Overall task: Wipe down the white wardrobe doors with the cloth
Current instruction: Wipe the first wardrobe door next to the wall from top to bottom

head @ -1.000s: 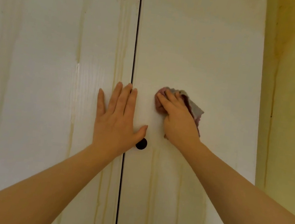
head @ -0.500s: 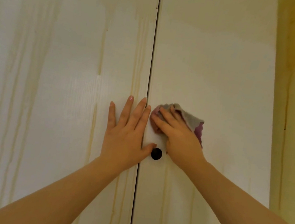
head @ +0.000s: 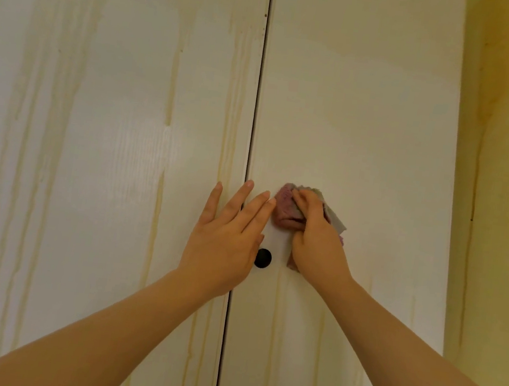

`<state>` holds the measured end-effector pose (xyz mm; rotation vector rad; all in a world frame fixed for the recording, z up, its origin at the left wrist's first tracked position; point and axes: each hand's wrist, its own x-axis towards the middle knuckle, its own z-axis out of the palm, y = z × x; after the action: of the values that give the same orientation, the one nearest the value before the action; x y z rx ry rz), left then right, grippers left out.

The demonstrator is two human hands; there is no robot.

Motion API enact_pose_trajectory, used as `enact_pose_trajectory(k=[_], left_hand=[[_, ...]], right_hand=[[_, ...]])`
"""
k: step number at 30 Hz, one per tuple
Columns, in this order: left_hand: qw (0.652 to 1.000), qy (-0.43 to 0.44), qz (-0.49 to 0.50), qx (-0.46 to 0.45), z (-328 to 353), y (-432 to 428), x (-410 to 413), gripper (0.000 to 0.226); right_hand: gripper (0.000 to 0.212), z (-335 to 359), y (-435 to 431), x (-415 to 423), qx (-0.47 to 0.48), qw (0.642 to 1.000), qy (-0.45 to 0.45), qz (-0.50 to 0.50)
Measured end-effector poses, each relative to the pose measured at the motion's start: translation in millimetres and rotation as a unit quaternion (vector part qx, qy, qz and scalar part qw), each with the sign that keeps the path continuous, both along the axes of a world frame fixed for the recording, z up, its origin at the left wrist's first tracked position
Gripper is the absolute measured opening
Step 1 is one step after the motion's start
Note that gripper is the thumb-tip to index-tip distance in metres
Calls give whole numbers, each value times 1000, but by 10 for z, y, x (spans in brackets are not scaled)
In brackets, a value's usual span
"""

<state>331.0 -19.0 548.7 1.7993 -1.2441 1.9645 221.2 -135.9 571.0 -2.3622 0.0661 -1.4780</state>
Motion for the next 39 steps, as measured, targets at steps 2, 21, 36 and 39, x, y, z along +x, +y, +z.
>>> enact_pose_trajectory(k=[2,21,36,39], left_hand=[[999,-2,8,36,-1,-38,-7,52],[990,-98,-62,-75,-279,27,5,14],[978,96,-124,-135,-338,-172,-215,20],[976,134,-119,-123,-329,-157,-277,20]], right_hand=[[57,4,-6,-4,14,1000,-3,25],[53,-485,-314,-24,-231,955,38,-181],[27,-596,-234,-55,-191,974,-8,-119],[32,-443,-268,27,-157,974,-27,-159]])
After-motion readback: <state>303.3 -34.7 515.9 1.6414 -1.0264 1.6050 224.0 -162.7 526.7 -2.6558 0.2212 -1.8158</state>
